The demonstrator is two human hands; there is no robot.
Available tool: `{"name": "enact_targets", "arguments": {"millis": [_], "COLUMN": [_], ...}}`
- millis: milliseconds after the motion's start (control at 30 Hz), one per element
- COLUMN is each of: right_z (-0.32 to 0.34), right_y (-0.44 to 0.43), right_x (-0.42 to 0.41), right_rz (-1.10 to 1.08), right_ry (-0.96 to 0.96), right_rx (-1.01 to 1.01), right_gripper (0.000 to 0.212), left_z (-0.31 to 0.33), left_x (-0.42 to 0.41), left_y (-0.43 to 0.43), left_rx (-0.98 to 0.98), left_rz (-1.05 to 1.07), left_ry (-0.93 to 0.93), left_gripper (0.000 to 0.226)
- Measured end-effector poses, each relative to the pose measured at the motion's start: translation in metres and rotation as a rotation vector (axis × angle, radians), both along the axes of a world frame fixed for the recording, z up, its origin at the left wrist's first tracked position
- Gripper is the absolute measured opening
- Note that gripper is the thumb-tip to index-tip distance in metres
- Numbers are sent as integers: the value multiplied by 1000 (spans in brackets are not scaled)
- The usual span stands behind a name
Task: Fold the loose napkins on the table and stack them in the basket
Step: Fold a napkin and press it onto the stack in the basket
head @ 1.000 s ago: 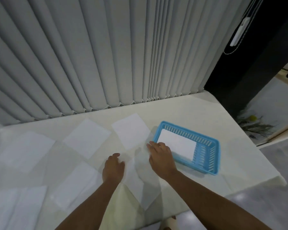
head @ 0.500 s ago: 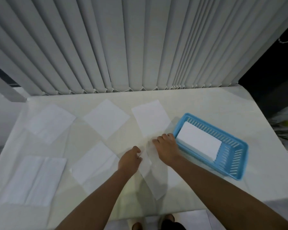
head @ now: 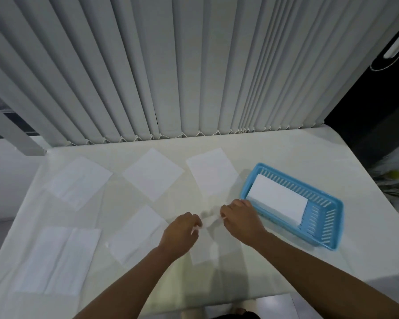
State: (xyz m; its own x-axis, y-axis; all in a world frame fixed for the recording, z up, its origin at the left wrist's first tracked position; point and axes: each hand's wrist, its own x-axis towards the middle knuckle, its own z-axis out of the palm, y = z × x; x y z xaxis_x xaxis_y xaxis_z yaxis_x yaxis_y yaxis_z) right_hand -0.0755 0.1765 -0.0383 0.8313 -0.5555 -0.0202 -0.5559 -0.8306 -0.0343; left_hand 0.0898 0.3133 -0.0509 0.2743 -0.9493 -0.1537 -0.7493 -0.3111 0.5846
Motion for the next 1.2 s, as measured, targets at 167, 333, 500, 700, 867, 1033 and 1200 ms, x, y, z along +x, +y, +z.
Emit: {"name": "enact_targets", "arguments": {"millis": [167, 333, 500, 700, 867, 1033, 1200], "right_z": [-22, -34, -32, -36, -46, -52, -50], "right_y": [26, 43, 52, 62, 60, 49, 46], "right_x": [-39, -58, -61, -31, -33, -50, -53], "right_rz": [-18, -23, -118, -161, -200, -222, -240], "right_ry": [-103, -89, -84, 106, 230, 228, 245], "right_rx": [34, 28, 25, 152, 214, 166, 190], "right_gripper": [10, 10, 33, 59, 63, 70, 70], "left_z": [-12, -14, -15, -26, -38, -36, -18], "left_x": [-17, -17, -17, -26, -31, -31, -42], "left_y": [29, 38, 38, 32, 42, 47, 24], "left_rx": [-60, -80, -87, 69, 300, 340, 227], "left_rz": [-131, -183, -123, -325, -340, -324, -146], "left_ry": [-64, -61, -81, -318, -348, -380, -379], "left_gripper": [17, 19, 27, 43, 59, 66, 53]}}
